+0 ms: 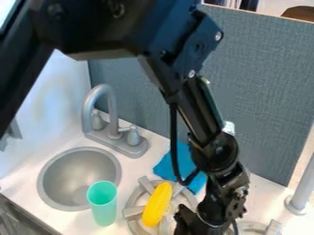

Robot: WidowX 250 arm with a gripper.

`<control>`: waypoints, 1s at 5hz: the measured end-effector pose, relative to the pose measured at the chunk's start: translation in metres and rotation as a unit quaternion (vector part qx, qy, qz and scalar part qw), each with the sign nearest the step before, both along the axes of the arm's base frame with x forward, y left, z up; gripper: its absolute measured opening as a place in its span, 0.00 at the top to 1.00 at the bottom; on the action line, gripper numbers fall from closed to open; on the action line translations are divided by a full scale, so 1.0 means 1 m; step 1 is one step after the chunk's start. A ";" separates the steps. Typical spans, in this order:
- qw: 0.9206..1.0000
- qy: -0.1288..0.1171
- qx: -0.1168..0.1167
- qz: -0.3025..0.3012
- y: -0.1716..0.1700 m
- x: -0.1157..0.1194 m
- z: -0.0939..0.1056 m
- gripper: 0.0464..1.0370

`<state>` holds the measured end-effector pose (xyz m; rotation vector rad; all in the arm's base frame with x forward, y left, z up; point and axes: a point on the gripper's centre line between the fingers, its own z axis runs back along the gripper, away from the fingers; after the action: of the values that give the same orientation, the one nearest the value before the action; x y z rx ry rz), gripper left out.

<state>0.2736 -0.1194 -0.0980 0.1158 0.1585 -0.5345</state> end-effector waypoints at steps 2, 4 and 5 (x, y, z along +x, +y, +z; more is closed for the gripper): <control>0.994 0.011 -0.108 -0.003 -0.001 -0.002 -0.011 0.07; 0.981 -0.054 -0.185 0.019 0.003 -0.002 0.039 0.04; 0.963 -0.120 -0.239 0.031 0.019 0.000 0.083 0.04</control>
<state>0.2740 -0.1005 -0.0149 -0.2945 -0.2050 -0.4782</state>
